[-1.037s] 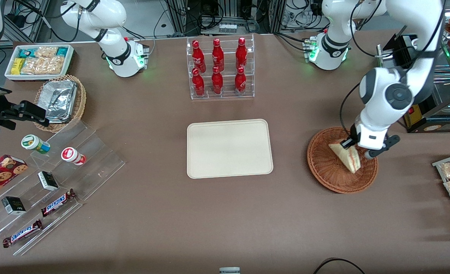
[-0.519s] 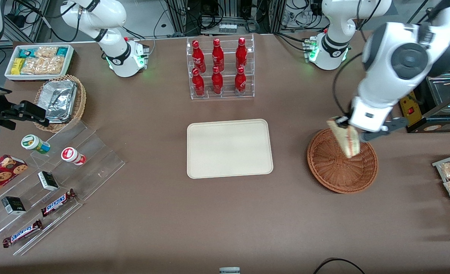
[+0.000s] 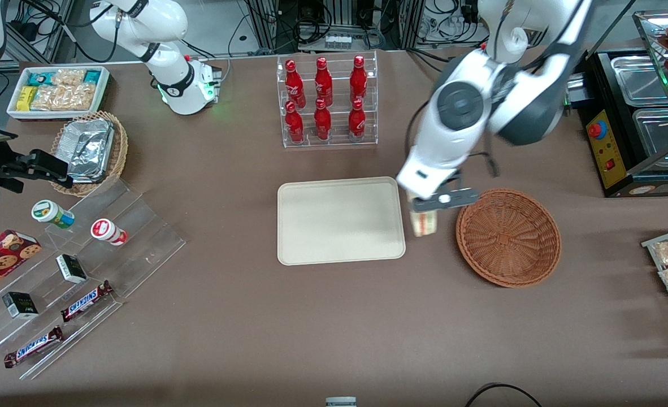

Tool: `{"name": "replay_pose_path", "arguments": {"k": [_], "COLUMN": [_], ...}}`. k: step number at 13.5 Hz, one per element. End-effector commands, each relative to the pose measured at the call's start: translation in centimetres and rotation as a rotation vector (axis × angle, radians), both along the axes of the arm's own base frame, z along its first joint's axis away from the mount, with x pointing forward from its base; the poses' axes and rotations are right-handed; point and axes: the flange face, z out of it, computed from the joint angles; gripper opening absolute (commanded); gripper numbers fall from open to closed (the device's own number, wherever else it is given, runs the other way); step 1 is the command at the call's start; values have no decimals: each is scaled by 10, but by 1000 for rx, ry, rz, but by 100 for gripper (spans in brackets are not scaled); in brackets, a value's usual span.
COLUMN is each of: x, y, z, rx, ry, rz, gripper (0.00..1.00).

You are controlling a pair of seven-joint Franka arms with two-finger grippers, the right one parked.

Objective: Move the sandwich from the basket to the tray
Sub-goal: 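Lift the sandwich and carry it with the left gripper over the cream tray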

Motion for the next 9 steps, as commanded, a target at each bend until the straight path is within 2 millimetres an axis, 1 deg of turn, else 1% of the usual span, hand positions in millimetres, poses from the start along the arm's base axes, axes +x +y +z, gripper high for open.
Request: {"name": "replay_pose_path", "arguments": {"k": [1, 2, 3, 5, 6, 8, 9], "x": [11, 16, 12, 11, 4, -5, -8], "y": [-46, -61, -83, -106, -120, -138, -141], "z": [-25, -36, -46, -65, -77, -99, -114], "rx": [-19, -30, -40, -58, -44, -16, -3], "ry": [34, 37, 35, 8, -25, -65, -54], "rz": [-48, -47, -71, -31, -35, -25, 11], "gripper": [0, 0, 0, 0, 0, 0, 0]}}
